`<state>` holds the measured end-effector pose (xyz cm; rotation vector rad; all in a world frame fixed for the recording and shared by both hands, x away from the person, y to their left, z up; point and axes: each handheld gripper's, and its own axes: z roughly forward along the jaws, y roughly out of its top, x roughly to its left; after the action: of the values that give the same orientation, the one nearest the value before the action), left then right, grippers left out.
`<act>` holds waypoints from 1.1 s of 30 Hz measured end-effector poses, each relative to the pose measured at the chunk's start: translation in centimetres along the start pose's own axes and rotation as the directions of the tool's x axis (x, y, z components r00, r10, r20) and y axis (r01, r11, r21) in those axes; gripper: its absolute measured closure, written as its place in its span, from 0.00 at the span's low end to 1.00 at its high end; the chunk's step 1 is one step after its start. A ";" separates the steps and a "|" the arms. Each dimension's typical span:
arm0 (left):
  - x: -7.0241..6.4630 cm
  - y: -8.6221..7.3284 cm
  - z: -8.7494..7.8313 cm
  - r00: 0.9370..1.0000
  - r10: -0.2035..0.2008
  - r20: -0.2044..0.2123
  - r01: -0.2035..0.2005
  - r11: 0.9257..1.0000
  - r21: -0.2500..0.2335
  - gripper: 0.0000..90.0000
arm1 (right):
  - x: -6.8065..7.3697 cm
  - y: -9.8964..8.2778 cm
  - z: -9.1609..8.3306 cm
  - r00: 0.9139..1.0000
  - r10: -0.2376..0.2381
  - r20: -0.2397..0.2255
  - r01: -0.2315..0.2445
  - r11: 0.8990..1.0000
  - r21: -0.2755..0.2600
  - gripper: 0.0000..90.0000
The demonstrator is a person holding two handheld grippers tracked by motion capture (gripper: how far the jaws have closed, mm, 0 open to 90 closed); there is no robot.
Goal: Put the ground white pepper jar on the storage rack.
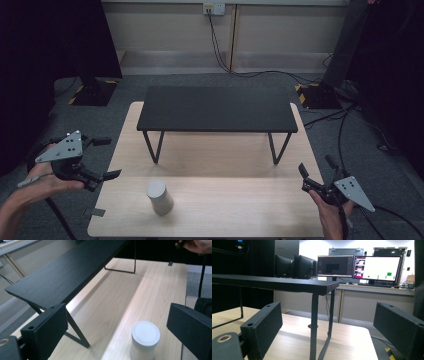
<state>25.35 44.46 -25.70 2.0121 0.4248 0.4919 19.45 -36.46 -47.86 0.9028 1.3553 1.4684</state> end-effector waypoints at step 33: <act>-0.4 -0.4 6.5 0.992 0.008 0.123 -0.034 0.977 0.211 0.04 | 0.0 0.1 -0.1 1.000 -0.003 0.012 0.003 1.000 -0.008 0.09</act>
<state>28.26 39.64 -28.92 2.2414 0.3949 0.3465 19.30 -36.47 -47.77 0.9030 1.3400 1.4632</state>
